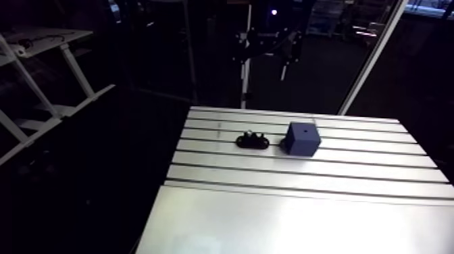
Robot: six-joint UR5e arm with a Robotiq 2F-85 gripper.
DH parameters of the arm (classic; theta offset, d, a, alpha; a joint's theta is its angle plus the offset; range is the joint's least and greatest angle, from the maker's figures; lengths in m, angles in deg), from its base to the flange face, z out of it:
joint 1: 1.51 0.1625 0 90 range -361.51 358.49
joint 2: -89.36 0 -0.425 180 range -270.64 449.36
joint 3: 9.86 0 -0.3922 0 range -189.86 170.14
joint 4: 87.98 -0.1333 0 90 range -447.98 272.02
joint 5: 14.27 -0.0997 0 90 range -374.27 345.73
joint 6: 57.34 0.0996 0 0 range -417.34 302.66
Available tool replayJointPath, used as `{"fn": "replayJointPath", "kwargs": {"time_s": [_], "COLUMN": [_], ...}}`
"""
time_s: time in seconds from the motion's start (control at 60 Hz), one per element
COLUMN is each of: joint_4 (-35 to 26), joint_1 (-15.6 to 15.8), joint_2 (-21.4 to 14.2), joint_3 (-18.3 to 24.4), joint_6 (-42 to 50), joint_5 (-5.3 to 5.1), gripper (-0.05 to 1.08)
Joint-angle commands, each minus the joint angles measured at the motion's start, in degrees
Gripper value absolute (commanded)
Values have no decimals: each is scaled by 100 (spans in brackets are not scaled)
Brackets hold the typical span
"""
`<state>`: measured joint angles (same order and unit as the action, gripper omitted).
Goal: Pick up the M10 bolt and insert it into the hole until fully seated.
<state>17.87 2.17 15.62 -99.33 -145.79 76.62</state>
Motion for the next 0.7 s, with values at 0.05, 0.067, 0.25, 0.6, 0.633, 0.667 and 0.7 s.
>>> {"fn": "replayJointPath", "kwargs": {"time_s": [0.05, 0.067, 0.25, 0.6, 0.633, 0.667, 0.7], "joint_4": [618, 691, 792, 801, 801, 801, 801], "joint_1": [10, 10, 10, 10, 10, 10, 10], "joint_2": [160, 178, 215, 336, 354, 371, 381], "joint_3": [-322, -359, -493, -635, -645, -661, -671], "joint_6": [96, 111, 235, 245, 253, 254, 246], "joint_5": [-14, -14, -5, -58, -58, -58, -58], "gripper": [1, 1, 4, 38, 41, 43, 44]}}
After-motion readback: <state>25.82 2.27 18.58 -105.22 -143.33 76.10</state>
